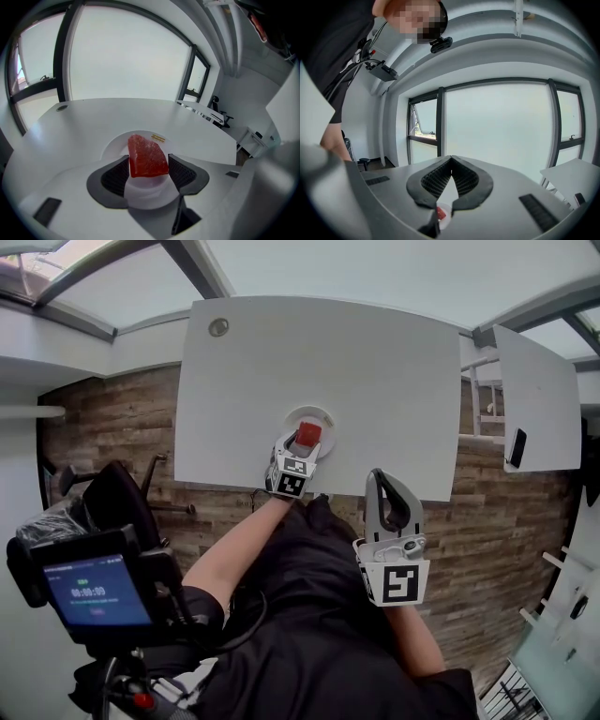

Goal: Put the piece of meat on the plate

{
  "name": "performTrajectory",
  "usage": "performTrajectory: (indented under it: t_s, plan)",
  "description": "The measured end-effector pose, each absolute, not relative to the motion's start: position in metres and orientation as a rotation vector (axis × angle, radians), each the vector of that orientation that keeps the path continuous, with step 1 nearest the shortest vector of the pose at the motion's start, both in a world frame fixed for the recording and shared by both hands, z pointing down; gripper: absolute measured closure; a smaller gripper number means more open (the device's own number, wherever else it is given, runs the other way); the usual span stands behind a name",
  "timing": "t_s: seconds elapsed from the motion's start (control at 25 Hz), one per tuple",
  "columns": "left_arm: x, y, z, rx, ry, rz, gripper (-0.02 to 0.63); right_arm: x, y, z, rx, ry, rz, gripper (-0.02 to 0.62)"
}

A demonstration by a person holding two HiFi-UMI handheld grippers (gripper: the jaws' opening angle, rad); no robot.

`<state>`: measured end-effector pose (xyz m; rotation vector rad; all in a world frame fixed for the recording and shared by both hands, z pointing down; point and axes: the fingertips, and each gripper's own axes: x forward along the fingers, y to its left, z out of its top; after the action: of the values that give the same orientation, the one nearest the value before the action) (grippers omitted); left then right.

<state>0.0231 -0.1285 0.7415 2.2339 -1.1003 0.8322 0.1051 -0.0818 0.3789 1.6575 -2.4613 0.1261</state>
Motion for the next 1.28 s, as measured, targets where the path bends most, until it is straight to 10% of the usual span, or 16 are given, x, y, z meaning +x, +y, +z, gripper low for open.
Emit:
performTrajectory:
  t_s: [1.28]
  plan:
    - [0.028,-0.141,0.714,2.284,-1.127,0.688,0.344,0.101,-0.091,0.4,1.593,-2.492,0.134,0.591]
